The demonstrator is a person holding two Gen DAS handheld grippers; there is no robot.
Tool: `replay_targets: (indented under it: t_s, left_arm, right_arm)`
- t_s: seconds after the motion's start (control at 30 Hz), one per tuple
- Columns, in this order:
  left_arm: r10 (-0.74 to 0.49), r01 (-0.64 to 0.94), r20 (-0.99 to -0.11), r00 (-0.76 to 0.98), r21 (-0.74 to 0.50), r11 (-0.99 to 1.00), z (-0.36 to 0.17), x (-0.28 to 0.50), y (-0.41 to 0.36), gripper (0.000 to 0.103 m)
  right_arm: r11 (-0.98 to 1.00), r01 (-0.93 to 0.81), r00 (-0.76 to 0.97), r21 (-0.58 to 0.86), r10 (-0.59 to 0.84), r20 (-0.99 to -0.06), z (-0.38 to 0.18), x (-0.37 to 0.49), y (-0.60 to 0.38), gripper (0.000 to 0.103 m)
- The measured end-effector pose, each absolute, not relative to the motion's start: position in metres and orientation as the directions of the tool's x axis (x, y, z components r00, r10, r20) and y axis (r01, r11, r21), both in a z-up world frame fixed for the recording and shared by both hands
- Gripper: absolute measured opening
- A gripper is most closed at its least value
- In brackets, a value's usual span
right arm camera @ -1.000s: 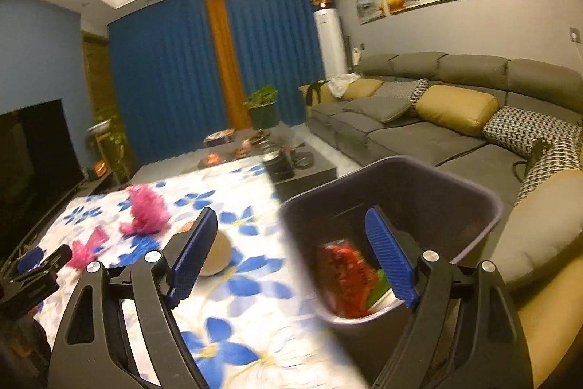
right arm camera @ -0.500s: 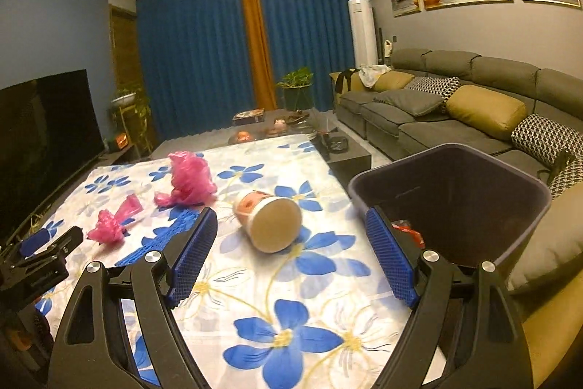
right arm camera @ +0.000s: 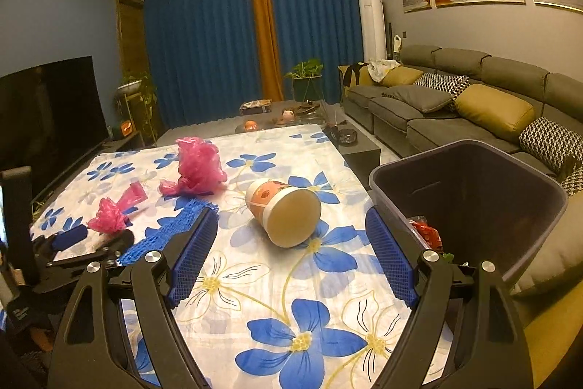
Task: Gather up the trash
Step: 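Move both tools back toward the pink bags and blue mesh, then grasp the blue mesh sleeve with the left tool while the right tool grasps the orange cup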
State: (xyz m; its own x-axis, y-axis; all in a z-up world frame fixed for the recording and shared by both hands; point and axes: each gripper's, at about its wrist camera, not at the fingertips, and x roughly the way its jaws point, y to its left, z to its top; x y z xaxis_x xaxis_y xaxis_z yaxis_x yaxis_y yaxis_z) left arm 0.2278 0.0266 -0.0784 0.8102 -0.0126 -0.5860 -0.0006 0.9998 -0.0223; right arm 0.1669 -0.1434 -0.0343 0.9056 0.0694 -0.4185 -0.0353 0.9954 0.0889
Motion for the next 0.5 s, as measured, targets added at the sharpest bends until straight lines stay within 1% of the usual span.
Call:
replay_targets:
  t_s: [0.13,0.23,0.33,0.5]
  left_arm:
    - [-0.032,0.019,-0.625,0.78,-0.027,0.999,-0.086,0.24,0.024,0.09]
    - [-0.048,0.028,-0.652,0.756,-0.041,0.999,-0.091,0.247,0.026,0.088]
    - [-0.056,0.04,-0.683,0.728,-0.039,0.998,-0.095,0.254,0.025,0.084]
    - [-0.063,0.051,-0.73,0.681,-0.039,0.998,-0.104,0.264,0.023,0.068]
  right_arm:
    - [0.996,-0.038,0.902,0.083,0.07,-0.427,-0.036,0.172,-0.143,0.081]
    - [0.996,-0.042,0.899,0.081,0.073,-0.432,-0.037,0.175,-0.141,0.081]
    - [0.996,-0.047,0.896,0.079,0.077,-0.437,-0.039,0.178,-0.139,0.081]
    - [0.996,-0.053,0.891,0.073,0.08,-0.447,-0.04,0.182,-0.139,0.081]
